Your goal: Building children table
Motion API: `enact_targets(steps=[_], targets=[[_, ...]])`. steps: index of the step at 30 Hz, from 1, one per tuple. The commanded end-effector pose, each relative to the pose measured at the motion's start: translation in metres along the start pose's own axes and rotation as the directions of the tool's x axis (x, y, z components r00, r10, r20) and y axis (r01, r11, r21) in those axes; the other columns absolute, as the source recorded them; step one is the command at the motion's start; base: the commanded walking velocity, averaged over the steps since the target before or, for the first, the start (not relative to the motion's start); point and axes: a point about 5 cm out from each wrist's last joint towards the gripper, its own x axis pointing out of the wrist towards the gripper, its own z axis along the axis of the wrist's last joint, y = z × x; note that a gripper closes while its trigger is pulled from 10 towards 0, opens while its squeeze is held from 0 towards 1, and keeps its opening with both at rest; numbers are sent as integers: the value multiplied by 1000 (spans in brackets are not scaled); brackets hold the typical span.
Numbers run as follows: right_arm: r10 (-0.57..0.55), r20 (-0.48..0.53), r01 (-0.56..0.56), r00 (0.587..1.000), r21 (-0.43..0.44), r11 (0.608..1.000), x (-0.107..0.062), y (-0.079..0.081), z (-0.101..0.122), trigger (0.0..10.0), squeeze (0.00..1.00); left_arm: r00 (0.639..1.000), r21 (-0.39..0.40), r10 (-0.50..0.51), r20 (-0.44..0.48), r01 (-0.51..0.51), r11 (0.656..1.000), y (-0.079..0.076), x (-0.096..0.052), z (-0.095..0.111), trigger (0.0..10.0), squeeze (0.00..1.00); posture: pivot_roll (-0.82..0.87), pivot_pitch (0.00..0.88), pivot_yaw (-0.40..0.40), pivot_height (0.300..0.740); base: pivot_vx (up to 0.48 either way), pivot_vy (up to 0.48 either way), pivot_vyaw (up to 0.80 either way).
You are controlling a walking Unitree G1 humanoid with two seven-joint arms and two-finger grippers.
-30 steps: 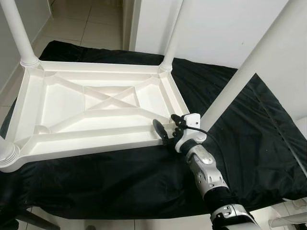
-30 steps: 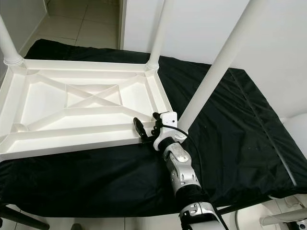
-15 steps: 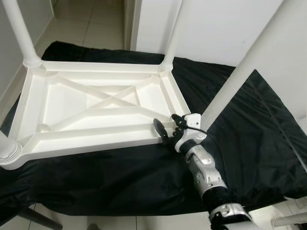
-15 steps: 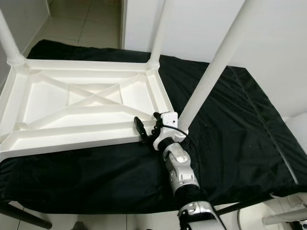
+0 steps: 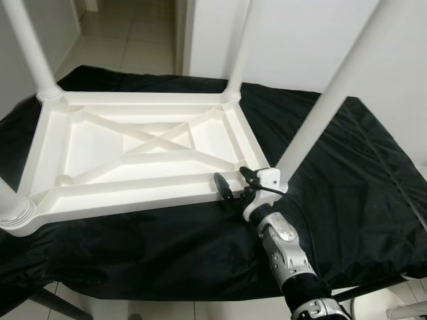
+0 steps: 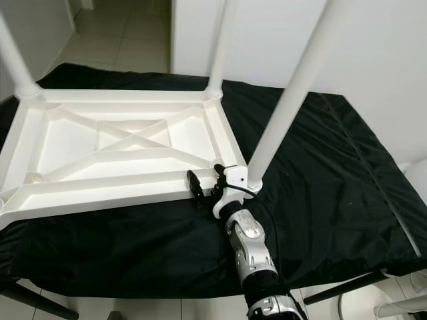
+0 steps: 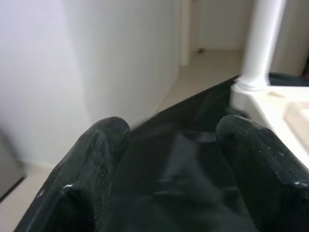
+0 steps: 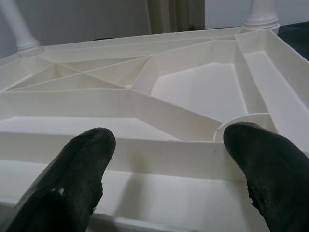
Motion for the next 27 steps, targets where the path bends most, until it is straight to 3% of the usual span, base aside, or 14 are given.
enact_targets(steps=[1,2,6,8,10,12,13,14,15,17,20,23,26,27], targets=[[-21,-29,20,999,-13,1000,-12,-3,-7,10000,0,997,-19,-74,-9,74,997,-21,8,-6,10000,0,165,83,-66,740,0,0,0],[-31,-33,31,999,-22,999,-19,-2,-8,10000,0,991,-48,-136,4,136,990,-37,14,-6,10000,0,158,87,-71,740,0,0,0],[-48,-35,47,998,-31,998,-27,0,-9,10000,0,978,-75,-208,20,209,975,-54,19,-5,10000,0,158,87,-71,740,0,0,0],[-127,1,127,992,-56,990,-37,-3,-5,10000,0,954,-103,-295,41,298,949,-70,20,-4,10000,0,145,92,-78,740,0,0,0],[-193,36,196,980,-77,978,-45,-7,-1,10000,0,914,-112,-401,62,406,907,-88,19,-3,10000,0,142,95,-85,740,0,0,0],[-312,54,315,949,-78,946,-53,-16,1,10000,0,835,-67,-549,28,550,833,-114,13,-9,10000,0,129,97,-97,740,0,0,0],[-339,58,343,939,-91,935,-56,-18,1,10000,0,813,-79,-581,31,581,810,-119,11,-10,10000,0,129,97,-97,740,0,0,0],[-339,58,343,939,-91,935,-56,-18,1,10000,0,813,-79,-581,31,581,810,-119,11,-10,10000,0,129,97,-97,740,0,0,0],[-375,61,380,925,-99,920,-61,-20,2,10000,0,778,-106,-626,48,627,771,-127,6,-8,10000,0,126,98,-104,740,0,0,0],[-391,61,395,918,-97,913,-63,-21,2,10000,0,762,-112,-645,54,647,754,-130,4,-8,10000,0,126,98,-104,740,0,0,0],[-495,55,498,867,-75,864,-73,-30,2,10000,0,678,-120,-730,87,734,668,-148,-7,2,10000,0,118,95,-108,740,0,0,0],[-495,55,498,867,-75,864,-73,-30,2,10000,0,678,-120,-730,87,734,668,-148,-7,2,10000,0,118,95,-108,740,0,0,0],[-544,25,545,839,-6,839,-70,-35,0,10000,0,622,-113,-773,128,783,611,-161,-17,16,10000,0,114,92,-107,740,0,0,0],[-544,25,545,839,-6,839,-70,-35,0,10000,0,622,-113,-773,128,783,611,-161,-17,16,10000,0,114,92,-107,740,0,0,0]])
